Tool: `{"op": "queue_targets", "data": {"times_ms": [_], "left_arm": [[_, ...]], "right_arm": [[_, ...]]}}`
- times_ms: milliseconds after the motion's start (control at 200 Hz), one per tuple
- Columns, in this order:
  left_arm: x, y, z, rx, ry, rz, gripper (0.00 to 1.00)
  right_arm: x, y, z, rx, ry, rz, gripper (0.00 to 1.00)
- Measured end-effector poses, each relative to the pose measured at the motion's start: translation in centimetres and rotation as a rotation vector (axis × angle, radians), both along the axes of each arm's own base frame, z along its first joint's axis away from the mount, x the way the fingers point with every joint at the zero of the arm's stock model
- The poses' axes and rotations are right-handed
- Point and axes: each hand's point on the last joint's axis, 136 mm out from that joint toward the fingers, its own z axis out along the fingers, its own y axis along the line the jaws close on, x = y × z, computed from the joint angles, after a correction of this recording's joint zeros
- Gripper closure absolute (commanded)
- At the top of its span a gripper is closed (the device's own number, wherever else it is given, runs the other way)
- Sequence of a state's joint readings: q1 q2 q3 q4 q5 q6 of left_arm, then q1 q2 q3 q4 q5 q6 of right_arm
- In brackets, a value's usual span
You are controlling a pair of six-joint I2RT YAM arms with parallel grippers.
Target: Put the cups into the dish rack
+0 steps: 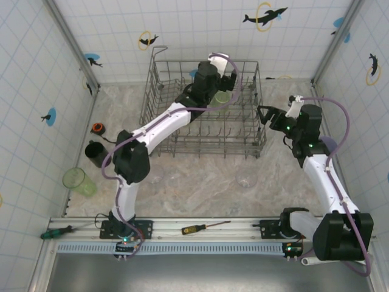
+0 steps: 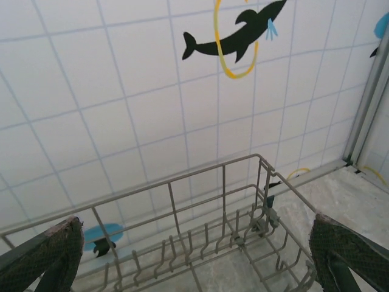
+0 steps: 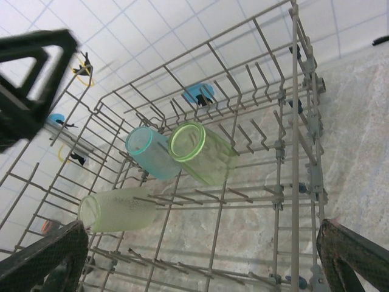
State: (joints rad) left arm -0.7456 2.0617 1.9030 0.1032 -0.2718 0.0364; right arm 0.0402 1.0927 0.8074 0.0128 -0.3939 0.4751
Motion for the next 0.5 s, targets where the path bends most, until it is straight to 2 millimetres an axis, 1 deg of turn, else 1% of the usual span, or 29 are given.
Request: {"op": "queue_targets", "data": {"times_ms": [75,180,195,285,350,435,500], "left_arm": [[-1.2,1.2,0.3,-0.009,0.012,0.006,0.02],[-3.3,3.3,-0.6,-0.001,0.055,0.017,0.02],[-3.6,3.6,-0.5,-0.005,0.054,0.017,0.02],[-5.3,5.1,-1.1,-0.012,0.081,0.022,0.02],[-6.3,6.1,-1.2,-0.022,0.093,0.024,0.02],[-8.4,7.8,-1.6,-0.045,0.12,0.022,0.03],[-9.9,9.0,-2.0,-0.06,0.141,0.019,0.03]], "right_arm": [[-0.3,0.0,-0.6,0.004,0.046,-0.003,0.0],[-0.7,-0.1,-1.3,0.004,0.108,-0.017,0.0],[-0.8,-0.1,-1.4,0.002,0.116,-0.02,0.0],[-1.0,-0.2,-1.9,-0.009,0.158,-0.037,0.0],[-1.2,-0.3,-2.3,-0.021,0.183,-0.049,0.0],[-1.5,-0.5,-2.8,-0.044,0.218,-0.069,0.0],[-1.6,-0.7,-2.8,-0.063,0.235,-0.085,0.0]]}}
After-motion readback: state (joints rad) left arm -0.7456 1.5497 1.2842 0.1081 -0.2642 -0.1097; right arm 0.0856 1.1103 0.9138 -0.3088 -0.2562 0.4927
